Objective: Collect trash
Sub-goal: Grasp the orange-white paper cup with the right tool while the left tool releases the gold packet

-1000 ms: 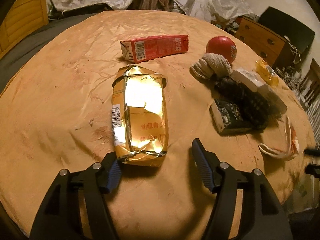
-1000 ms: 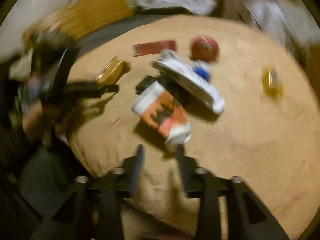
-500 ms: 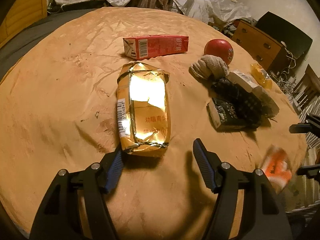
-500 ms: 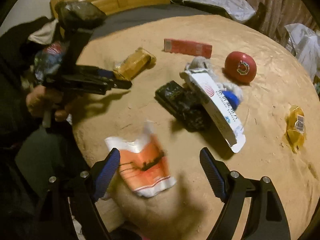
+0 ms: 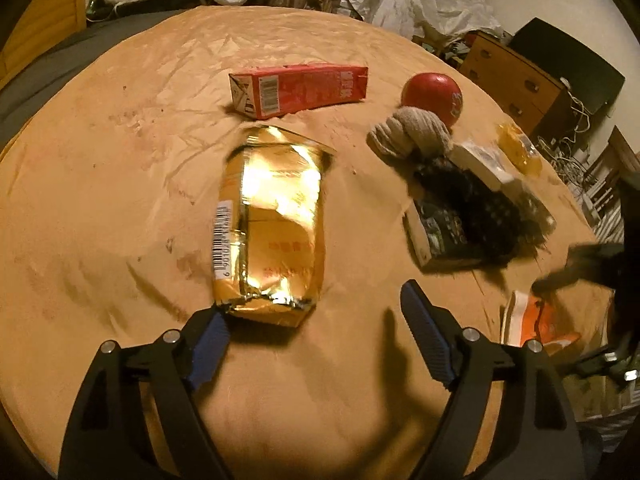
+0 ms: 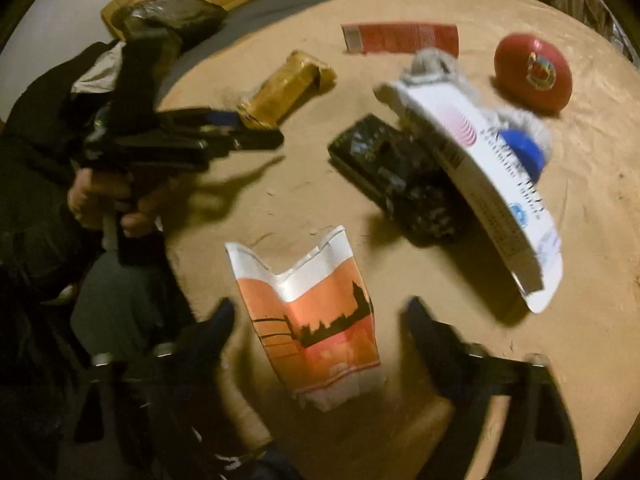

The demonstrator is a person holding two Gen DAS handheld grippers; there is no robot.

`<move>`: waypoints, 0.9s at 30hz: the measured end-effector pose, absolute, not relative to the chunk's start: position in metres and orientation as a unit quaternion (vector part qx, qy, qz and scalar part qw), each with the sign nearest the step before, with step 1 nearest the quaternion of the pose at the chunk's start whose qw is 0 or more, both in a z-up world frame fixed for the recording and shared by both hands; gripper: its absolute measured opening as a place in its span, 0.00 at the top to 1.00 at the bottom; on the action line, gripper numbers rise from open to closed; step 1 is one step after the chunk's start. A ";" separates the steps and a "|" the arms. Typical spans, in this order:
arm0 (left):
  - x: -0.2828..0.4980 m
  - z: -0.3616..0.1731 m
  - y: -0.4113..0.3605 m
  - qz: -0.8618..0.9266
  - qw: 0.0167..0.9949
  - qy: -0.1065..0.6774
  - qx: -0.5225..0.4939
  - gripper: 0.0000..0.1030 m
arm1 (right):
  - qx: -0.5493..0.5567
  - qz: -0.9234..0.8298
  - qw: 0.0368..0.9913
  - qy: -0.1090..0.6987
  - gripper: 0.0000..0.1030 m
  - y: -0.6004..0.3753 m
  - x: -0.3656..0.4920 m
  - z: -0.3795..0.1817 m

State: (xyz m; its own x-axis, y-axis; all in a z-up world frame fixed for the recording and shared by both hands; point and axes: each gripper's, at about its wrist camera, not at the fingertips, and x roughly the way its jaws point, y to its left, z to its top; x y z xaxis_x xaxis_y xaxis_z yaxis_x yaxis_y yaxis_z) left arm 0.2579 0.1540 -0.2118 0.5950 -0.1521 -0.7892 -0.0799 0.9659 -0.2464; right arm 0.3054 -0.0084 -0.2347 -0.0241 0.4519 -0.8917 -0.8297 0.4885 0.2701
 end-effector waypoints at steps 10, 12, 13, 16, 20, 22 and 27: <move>0.273 -0.204 0.156 0.003 0.889 0.443 -0.118 0.25 | -0.176 0.450 0.710 0.513 0.48 -0.006 0.281 -0.237; 0.270 -0.197 0.160 0.003 0.893 0.435 -0.111 0.25 | -0.161 0.459 0.696 0.528 0.30 -0.007 0.282 -0.238; 0.266 -0.192 0.163 0.001 0.896 0.431 -0.108 0.24 | -0.162 0.460 0.694 0.529 0.30 -0.009 0.282 -0.238; 0.264 -0.184 0.176 0.009 0.901 0.424 -0.093 0.18 | -0.174 0.463 0.683 0.537 0.28 -0.005 0.283 -0.235; 0.286 -0.194 0.184 -0.009 0.884 0.456 -0.104 0.17 | -0.176 0.460 0.670 0.555 0.27 0.004 0.295 -0.236; 0.296 -0.202 0.181 -0.003 0.880 0.465 -0.093 0.17 | -0.177 0.455 0.672 0.558 0.29 0.007 0.297 -0.236; 0.304 -0.200 0.165 0.020 0.884 0.463 -0.056 0.28 | -0.191 0.433 0.688 0.550 0.50 0.013 0.292 -0.232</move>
State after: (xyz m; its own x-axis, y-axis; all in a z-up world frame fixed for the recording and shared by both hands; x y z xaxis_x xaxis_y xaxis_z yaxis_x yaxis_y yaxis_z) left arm 0.3036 0.1654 -0.2003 0.5706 -0.0168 -0.8210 -0.0869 0.9929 -0.0807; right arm 0.2921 0.0126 -0.2323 0.0203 0.3853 -0.9226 -0.8060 0.5523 0.2129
